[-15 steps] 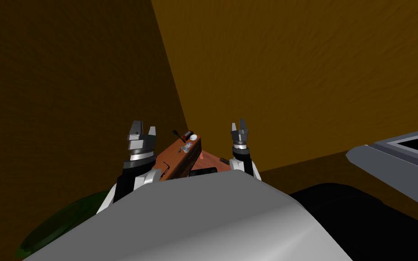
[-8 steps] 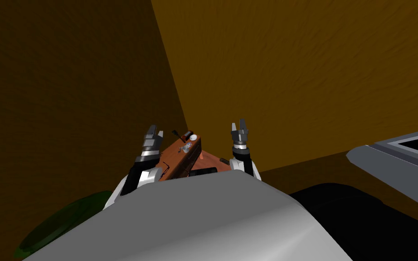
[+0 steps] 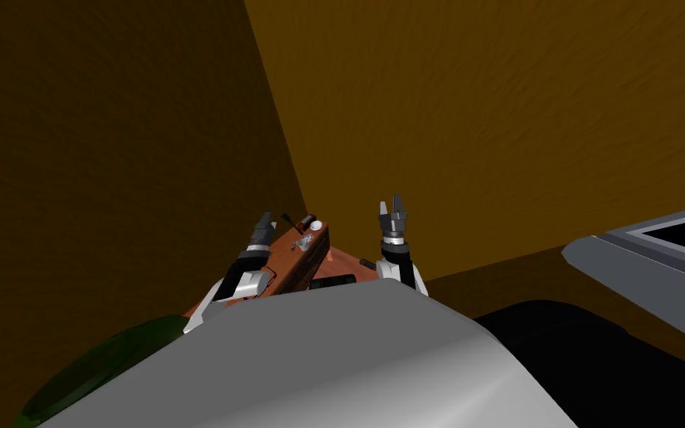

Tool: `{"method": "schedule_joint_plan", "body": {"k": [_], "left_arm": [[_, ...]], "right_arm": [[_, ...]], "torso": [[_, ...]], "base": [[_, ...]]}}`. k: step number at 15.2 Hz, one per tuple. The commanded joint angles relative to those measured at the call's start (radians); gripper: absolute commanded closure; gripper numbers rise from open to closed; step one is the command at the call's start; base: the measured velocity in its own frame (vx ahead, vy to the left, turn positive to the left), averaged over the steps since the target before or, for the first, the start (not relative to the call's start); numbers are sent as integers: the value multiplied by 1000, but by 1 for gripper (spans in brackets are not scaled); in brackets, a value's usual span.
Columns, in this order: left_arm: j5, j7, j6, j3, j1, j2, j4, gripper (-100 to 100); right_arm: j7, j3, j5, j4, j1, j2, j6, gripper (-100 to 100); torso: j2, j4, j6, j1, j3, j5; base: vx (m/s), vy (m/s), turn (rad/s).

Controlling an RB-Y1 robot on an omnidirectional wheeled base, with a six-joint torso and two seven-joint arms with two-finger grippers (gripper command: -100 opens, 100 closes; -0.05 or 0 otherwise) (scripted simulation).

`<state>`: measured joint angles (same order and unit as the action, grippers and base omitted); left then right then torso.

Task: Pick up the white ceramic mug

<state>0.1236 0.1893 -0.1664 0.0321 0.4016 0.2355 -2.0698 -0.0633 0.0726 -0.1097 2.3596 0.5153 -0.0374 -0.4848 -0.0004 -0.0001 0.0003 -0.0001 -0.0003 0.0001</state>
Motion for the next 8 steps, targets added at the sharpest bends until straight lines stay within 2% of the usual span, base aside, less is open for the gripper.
{"method": "schedule_joint_plan", "body": {"k": [1,2,3,4,5,6,7,8], "left_arm": [[13,13,42,-5,-10,10,36,-100],[31,26,68,-9,-30,23,70,-100],[31,26,87,-9,-30,23,78,-100],[48,41,110,-14,-51,36,102,-100],[48,41,133,-14,-51,36,123,-100],[48,41,133,-14,-51,36,123,-100],[66,56,164,-19,-74,49,163,-100],[66,56,178,-19,-74,49,168,-100]], "right_arm": [[0,0,0,0,0,0,0,0],[0,0,0,0,0,0,0,0],[0,0,0,0,0,0,0,0],[0,0,0,0,0,0,0,0],[0,0,0,0,0,0,0,0],[0,0,0,0,0,0,0,0],[0,0,0,0,0,0,0,0],[0,0,0,0,0,0,0,0]], "torso": [[0,0,0,0,0,0],[0,0,0,0,0,0],[0,0,0,0,0,0],[0,0,0,0,0,0],[0,0,0,0,0,0],[0,0,0,0,0,0],[0,0,0,0,0,0],[0,0,0,0,0,0]], "base": [[-2,-5,-33],[-3,-6,-43],[-3,-6,-43],[-5,-6,-52],[-4,-6,-53],[-2,-3,-14],[-3,-3,-41],[-4,-2,-55]]}}
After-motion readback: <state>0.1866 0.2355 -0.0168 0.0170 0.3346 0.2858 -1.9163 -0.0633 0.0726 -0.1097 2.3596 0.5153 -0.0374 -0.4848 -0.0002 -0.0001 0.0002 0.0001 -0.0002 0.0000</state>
